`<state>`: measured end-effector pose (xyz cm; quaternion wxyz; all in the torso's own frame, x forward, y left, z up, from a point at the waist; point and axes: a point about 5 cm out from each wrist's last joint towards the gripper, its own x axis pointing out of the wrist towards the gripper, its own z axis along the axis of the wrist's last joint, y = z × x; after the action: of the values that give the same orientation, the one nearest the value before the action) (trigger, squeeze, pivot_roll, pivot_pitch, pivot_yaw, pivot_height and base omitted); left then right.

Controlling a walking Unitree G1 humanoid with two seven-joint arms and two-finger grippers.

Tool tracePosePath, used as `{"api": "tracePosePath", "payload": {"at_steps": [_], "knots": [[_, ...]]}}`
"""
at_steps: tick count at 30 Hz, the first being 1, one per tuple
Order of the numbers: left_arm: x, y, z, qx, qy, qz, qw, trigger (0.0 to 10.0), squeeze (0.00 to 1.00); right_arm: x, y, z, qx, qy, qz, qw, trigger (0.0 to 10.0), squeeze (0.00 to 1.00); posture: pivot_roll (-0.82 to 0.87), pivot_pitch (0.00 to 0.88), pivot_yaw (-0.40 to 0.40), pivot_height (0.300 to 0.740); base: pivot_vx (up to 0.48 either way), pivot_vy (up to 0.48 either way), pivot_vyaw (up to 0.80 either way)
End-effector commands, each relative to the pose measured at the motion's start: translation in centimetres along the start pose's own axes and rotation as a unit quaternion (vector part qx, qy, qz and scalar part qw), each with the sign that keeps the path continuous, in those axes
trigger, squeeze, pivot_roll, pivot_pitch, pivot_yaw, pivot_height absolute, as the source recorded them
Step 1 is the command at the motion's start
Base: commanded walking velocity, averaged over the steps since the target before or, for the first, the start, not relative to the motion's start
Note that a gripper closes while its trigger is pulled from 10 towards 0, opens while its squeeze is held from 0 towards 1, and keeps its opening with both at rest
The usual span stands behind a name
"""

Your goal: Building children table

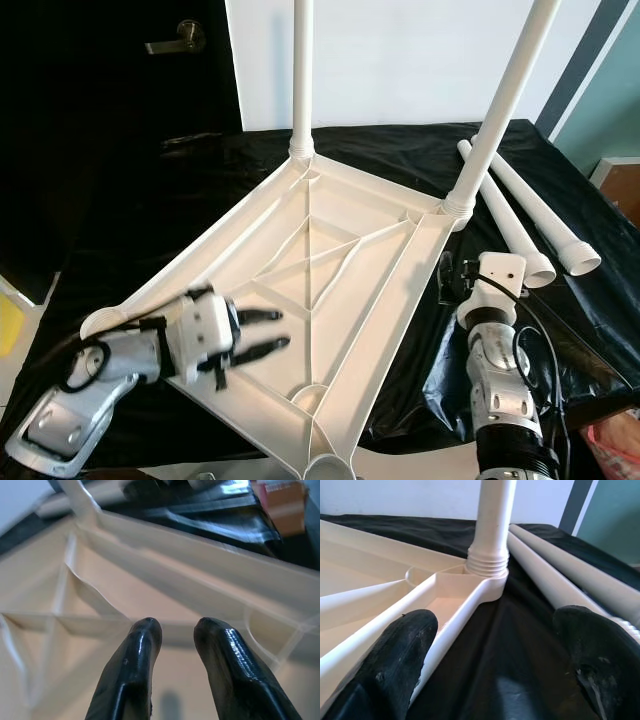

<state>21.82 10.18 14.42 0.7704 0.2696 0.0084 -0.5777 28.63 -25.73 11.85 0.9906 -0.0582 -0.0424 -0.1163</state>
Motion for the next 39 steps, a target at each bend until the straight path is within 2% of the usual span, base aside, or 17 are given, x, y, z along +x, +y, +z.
{"api": "tracePosePath", "payload": {"at_steps": [1,3,4,5,6,9,10,20,22,25,28,33,35,39], "knots": [[0.1,-0.2,-0.2,0.009,0.006,-0.009,1.0,10.0,0.0,-0.2,-0.4,-0.2,0.002,0.008,-0.005,1.0,10.0,0.0,0.0,0.036,-0.048,0.74,0.0,0.0,0.0],[0.2,-0.3,-0.5,0.008,0.014,-0.015,1.0,10.0,0.0,-0.2,-0.6,0.0,0.001,0.006,-0.006,1.0,10.0,0.0,0.0,0.036,-0.047,0.74,0.0,0.0,0.0],[0.3,-0.5,-0.7,0.004,0.016,-0.022,1.0,10.0,0.42,-0.2,-0.7,0.1,-0.001,0.005,-0.008,1.0,10.0,0.0,-0.01,0.036,-0.046,0.74,0.0,0.0,0.0],[0.3,-0.5,-0.7,0.004,0.016,-0.022,1.0,10.0,0.42,-0.2,-0.7,0.1,-0.001,0.005,-0.008,1.0,10.0,0.0,-0.01,0.036,-0.046,0.74,0.0,0.0,0.0],[0.2,-0.6,-1.0,0.002,0.023,-0.028,0.999,10.0,1.0,-0.3,-1.0,0.2,-0.002,0.004,-0.01,1.0,10.0,0.0,-0.01,0.037,-0.045,0.74,0.0,0.0,0.0],[0.0,-0.9,-1.5,0.005,0.039,-0.038,0.999,10.0,1.0,-0.4,-1.2,0.3,-0.004,0.005,-0.013,1.0,10.0,0.0,-0.01,0.037,-0.044,0.74,0.0,0.0,0.0],[-0.2,-0.9,-1.8,0.011,0.052,-0.041,0.998,10.0,0.0,-0.4,-1.3,0.4,-0.004,0.006,-0.014,1.0,10.0,0.0,-0.01,0.039,-0.041,0.74,0.0,0.0,0.0],[-0.8,-0.6,-2.4,0.02,0.074,-0.051,0.996,10.0,0.0,-0.3,-1.4,0.5,-0.003,0.005,-0.019,1.0,10.0,0.0,-0.01,0.035,-0.038,0.74,0.0,0.0,0.0],[-1.2,-0.3,-1.8,-0.006,0.054,-0.048,0.997,10.0,0.0,-0.3,-1.5,0.6,-0.003,0.006,-0.022,1.0,10.0,0.0,-0.01,0.032,-0.036,0.74,0.0,0.0,0.0],[-1.3,-0.4,-1.5,-0.005,0.048,-0.057,0.997,10.0,0.0,-0.2,-1.5,0.6,-0.003,0.005,-0.022,1.0,10.0,0.0,-0.01,0.03,-0.035,0.74,0.0,0.0,0.0],[-0.8,-1.2,-2.6,0.027,0.09,-0.089,0.992,10.0,0.0,0.0,-1.4,0.8,-0.002,0.002,-0.021,1.0,10.0,0.0,-0.01,0.028,-0.032,0.74,0.0,0.0,0.0],[-0.4,-1.5,-3.5,0.026,0.12,-0.106,0.987,10.0,0.0,0.1,-1.4,1.1,-0.002,0.0,-0.023,1.0,10.0,0.0,-0.01,0.03,-0.027,0.74,0.0,0.0,0.0],[-0.4,-1.5,-3.5,0.026,0.12,-0.106,0.987,10.0,0.0,0.1,-1.4,1.1,-0.002,0.0,-0.023,1.0,10.0,0.0,-0.01,0.03,-0.027,0.74,0.0,0.0,0.0],[0.0,-0.6,-4.4,0.037,0.153,-0.093,0.983,10.0,0.0,0.0,-1.8,1.1,-0.003,0.0,-0.029,1.0,10.0,0.0,-0.02,0.031,-0.016,0.74,0.0,0.0,0.0]]}}
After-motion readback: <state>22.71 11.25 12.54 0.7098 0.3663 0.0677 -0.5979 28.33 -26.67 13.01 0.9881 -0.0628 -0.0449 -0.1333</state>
